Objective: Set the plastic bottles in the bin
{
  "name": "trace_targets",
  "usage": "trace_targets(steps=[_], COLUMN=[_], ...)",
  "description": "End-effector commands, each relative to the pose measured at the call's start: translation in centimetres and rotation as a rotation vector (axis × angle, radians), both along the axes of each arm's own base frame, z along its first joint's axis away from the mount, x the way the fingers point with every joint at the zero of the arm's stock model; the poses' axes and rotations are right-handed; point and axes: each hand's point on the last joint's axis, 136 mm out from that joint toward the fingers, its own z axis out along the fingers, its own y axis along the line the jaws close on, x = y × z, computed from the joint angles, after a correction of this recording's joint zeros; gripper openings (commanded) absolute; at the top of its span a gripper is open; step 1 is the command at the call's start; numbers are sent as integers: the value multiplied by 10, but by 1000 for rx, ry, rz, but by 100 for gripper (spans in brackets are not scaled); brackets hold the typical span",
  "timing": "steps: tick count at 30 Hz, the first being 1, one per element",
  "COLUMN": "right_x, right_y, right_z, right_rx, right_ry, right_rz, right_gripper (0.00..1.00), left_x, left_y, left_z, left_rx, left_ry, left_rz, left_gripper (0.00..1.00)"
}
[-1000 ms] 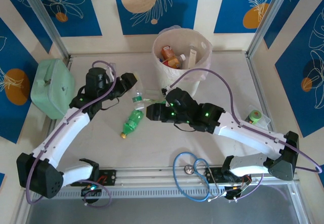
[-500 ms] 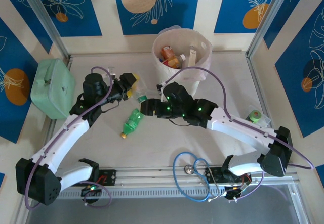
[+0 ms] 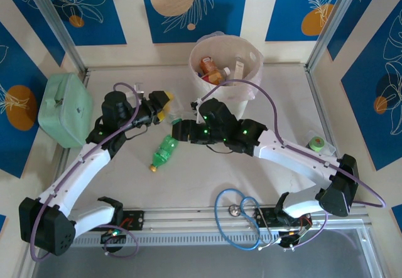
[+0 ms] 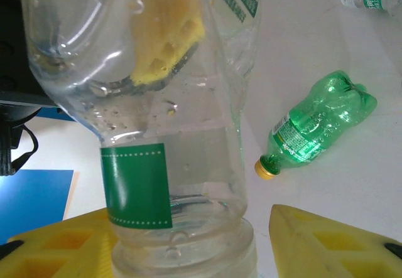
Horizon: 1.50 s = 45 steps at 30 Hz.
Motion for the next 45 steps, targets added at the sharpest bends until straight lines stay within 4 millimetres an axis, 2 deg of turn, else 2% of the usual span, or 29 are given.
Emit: trace_targets(steps=[1, 7, 12, 15, 19, 22, 24, 29, 35, 38, 41, 45], right_x=[3, 3, 0, -2, -4, -4, -1, 26, 82, 107, 130, 159], right_y=[-1, 1, 2, 2, -1, -7, -16, -56, -123, -148, -164, -176], right_z=[10, 13, 14, 17, 22, 29, 39, 78, 121, 137, 147, 150], right_rx=[0, 2, -7, -9, -12, -23, -47, -96, -87, -87, -103, -133], right_ry=[-22, -32, -38, -42, -53, -62, -83, -156, -208, -233, -247, -243], right_rz=[5, 10, 19, 23, 21, 10, -7, -92, -233, -282, -313, -347], right_gripper=[56, 48, 35, 31, 28, 27, 26, 26, 26, 26, 26, 26], left_x=[-10, -13, -13, -11, -8, -9, -13, -23, -35, -41, -44, -45], left_y=[-5, -5, -6, -6, -3, 6, 18, 45, 47, 47, 48, 50], left_z=[5, -8, -8, -4, 4, 10, 13, 10, -22, -35, -45, -54], left_rx=[-26, -16, -34, -29, 15, 124, 239, 465, 520, 536, 561, 589], left_ry=[-11, 21, 17, 5, -29, -72, -100, -152, -115, -102, -99, -96], left_rz=[-44, -52, -47, -46, -40, -30, -8, 34, -20, -46, -59, -65], left_gripper=[63, 63, 65, 74, 91, 100, 100, 100, 100, 100, 100, 100])
